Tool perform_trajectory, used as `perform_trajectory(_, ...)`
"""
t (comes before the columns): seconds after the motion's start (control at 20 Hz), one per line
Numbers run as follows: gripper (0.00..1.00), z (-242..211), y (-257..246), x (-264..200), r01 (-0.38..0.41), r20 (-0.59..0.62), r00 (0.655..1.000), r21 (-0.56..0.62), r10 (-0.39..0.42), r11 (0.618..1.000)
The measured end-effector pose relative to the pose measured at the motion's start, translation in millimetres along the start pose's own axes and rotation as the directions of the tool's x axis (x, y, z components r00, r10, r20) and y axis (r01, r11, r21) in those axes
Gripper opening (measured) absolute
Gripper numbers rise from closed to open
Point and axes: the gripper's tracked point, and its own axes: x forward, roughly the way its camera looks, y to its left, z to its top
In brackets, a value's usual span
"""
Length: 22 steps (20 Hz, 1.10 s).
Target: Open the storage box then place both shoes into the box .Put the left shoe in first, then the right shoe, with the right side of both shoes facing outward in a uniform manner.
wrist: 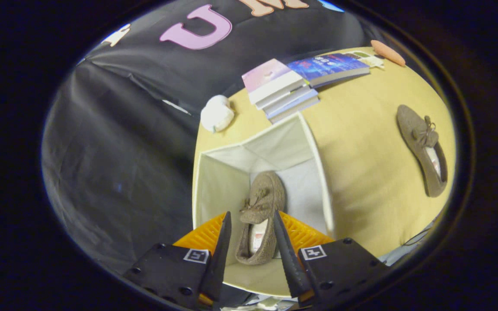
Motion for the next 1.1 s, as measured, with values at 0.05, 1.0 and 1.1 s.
perform_trajectory(0.05,0.62,11.2,-3.6,-8.2,-0.006,0.026,1.000,-0.016,0.006,1.000)
perform_trajectory(1.0,0.62,172.1,-248.9,-136.6,0.241,0.372,0.910,-0.119,-0.182,0.963)
perform_trajectory(1.1,0.62,165.6,-277.0,-140.6,0.271,0.353,0.909,-0.102,-0.220,0.957)
